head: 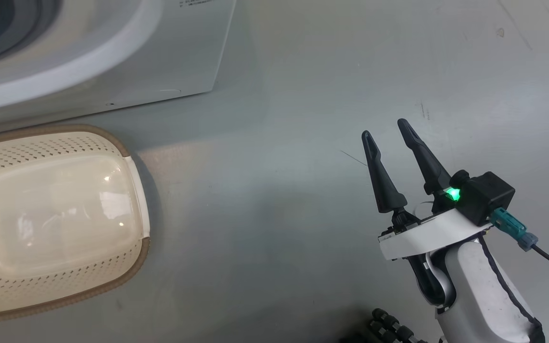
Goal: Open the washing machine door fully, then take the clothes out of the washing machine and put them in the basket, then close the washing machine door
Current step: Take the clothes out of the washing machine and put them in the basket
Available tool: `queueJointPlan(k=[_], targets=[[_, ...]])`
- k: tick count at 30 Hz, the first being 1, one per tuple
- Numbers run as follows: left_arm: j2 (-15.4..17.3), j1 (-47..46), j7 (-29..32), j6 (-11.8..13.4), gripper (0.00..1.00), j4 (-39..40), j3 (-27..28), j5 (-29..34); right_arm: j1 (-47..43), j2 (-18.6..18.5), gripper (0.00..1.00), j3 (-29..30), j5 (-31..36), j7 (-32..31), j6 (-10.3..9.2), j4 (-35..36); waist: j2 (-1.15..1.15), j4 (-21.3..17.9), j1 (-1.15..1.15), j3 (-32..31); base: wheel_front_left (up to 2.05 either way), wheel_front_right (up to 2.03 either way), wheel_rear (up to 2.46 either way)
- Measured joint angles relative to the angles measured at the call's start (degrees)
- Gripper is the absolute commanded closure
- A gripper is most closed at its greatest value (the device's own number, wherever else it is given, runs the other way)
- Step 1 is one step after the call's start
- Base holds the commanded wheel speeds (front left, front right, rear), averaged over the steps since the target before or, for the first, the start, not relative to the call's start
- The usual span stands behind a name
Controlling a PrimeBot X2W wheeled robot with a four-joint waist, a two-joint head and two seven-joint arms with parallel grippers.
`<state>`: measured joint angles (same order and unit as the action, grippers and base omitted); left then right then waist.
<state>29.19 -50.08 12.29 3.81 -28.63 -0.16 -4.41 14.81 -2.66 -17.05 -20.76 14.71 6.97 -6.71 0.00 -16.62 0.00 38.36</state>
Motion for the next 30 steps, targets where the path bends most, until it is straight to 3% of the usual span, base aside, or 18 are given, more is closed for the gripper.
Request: queueJointPlan(k=[15,30], targets=[[1.1,-6.4,6.2,0.2,0.00,-6.4,-2.4,2.4,1.7,0.0,0.00,-1.1,-0.4,0.0,-0.14,-0.1,0.00,-0.6,0.00,2.2,0.00,0.00,0.00],[1.0,-10.9,8.2,0.2,0.00,-10.7,-3.3,3.4,2.9,0.0,0.00,-1.8,-0.8,0.0,-0.65,-0.1,0.00,-0.8,0.00,3.2,0.00,0.00,0.00]])
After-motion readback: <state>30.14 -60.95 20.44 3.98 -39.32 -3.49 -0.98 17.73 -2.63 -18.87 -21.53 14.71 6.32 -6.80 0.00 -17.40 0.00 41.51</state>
